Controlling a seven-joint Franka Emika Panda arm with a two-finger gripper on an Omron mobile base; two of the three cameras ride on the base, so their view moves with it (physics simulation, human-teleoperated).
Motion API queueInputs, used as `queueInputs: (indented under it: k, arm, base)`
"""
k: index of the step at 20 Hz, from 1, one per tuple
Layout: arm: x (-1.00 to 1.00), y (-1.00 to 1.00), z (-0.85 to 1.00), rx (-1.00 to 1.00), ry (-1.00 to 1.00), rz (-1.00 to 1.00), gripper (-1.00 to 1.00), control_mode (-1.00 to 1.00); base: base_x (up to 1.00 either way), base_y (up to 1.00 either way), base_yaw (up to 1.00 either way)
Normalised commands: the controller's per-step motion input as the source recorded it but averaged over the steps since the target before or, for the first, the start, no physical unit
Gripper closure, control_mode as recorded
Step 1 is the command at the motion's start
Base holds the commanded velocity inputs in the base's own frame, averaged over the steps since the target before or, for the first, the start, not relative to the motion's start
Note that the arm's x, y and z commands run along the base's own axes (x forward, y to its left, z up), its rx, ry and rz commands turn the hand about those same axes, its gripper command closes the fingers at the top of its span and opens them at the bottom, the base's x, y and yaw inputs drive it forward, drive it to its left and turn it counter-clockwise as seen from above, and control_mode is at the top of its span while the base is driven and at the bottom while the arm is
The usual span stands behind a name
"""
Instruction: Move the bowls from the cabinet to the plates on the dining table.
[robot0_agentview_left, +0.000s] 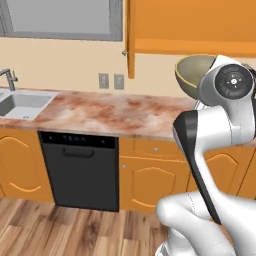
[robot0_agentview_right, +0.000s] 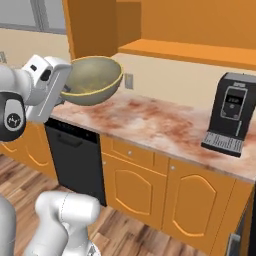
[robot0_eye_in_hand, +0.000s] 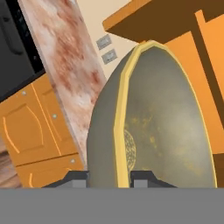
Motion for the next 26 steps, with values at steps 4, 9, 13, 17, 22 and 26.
queueInputs:
  k: [4, 9, 13, 17, 22, 26]
  arm:
    - [0.00, 0.00, 0.00, 0.00, 0.00, 0.00, 1.00, 1.00]
    - [0.00, 0.00, 0.00, 0.00, 0.00, 0.00, 1.00, 1.00]
    - [0.00, 0.00, 0.00, 0.00, 0.00, 0.00, 1.00, 1.00]
    - [0.00, 0.00, 0.00, 0.00, 0.00, 0.00, 1.00, 1.00]
    - [0.00, 0.00, 0.00, 0.00, 0.00, 0.00, 1.00, 1.00]
    - [0.00, 0.00, 0.00, 0.00, 0.00, 0.00, 1.00, 1.00]
  base:
    - [-0.44, 0.48, 0.27]
    - [-0.49, 0.48, 0.30]
    - [-0.48, 0.49, 0.31]
    - [-0.44, 0.48, 0.33]
    - [-0.45, 0.44, 0.32]
    - [-0.42, 0.37, 0.32]
